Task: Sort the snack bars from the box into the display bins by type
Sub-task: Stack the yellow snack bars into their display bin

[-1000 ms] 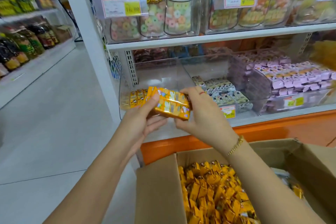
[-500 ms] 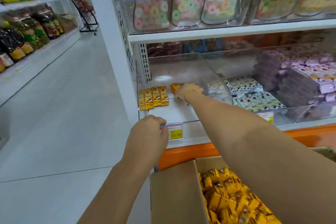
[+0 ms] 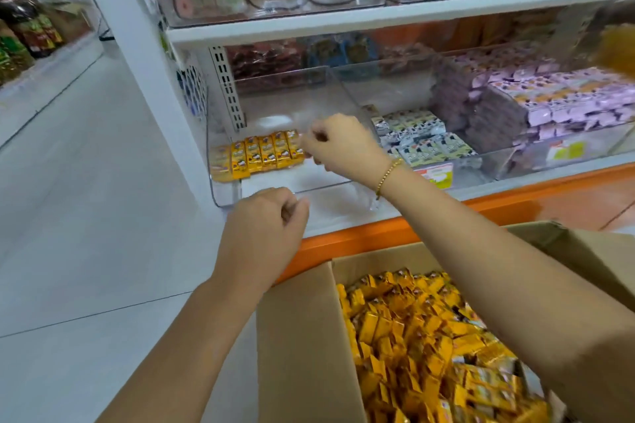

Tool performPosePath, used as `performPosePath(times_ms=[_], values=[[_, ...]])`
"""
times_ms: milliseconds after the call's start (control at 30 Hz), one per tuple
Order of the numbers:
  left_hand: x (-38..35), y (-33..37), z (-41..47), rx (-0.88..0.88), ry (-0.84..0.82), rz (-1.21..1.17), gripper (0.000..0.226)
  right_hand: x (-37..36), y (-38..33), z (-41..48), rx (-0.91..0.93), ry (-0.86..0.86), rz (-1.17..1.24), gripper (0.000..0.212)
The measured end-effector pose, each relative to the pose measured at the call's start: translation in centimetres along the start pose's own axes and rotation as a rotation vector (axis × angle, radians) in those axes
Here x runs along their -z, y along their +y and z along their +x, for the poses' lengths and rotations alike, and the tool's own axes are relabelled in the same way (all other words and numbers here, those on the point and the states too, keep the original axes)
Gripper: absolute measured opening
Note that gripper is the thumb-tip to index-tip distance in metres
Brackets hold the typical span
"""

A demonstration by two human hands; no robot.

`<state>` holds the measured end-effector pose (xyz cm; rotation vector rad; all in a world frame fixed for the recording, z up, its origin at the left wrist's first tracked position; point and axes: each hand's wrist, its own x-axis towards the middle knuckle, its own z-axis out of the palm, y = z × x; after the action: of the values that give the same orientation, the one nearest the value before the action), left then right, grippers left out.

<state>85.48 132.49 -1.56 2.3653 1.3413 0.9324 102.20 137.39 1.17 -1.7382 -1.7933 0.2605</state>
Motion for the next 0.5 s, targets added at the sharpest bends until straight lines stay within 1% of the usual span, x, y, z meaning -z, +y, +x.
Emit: performPosePath(times_ms=[67,133,200,233,300,333,400,433,467,500], values=[[-1.8,1.1,-1.3,0.018,-0.104,-0.031,0.040,2.1,1.1,-5.1,0.070,-0.064,0.016,0.036],[-4.9,1.2,-2.9,0.056,-0.241,0.005,0.036,2.6,3.8,-9.3,0.045,-0.165,-0.017,0.037],[-8.4,0.7,-5.0,0.111,-0.395,0.063,0.024,1.6,7.9,-12.4,-0.049,-0.242,-0.087,0.037],[-9.9,0.4,-6.2,0.152,-0.484,0.085,0.020,0.8,10.3,-13.7,-0.115,-0.295,-0.128,0.032],[-12.7,-0.3,-8.7,0.263,-0.687,0.039,0.015,-1.3,14.9,-16.3,-0.266,-0.428,-0.183,0.017],[-14.0,-0.7,-10.0,0.312,-0.776,0.025,0.021,-2.4,16.8,-17.6,-0.331,-0.498,-0.209,0.021],[-15.8,-1.0,-11.8,0.345,-0.905,0.121,0.058,-4.9,19.9,-19.8,-0.393,-0.630,-0.229,0.045],[-16.5,-1.3,-12.3,0.341,-0.936,0.180,0.073,-6.2,20.9,-20.5,-0.398,-0.677,-0.207,0.054],[-16.6,-1.1,-12.4,0.335,-0.956,0.218,0.079,-7.4,21.4,-21.0,-0.397,-0.714,-0.168,0.061],[-16.7,-1.1,-12.3,0.339,-0.975,0.232,0.080,-8.7,21.7,-21.3,-0.396,-0.743,-0.126,0.065]])
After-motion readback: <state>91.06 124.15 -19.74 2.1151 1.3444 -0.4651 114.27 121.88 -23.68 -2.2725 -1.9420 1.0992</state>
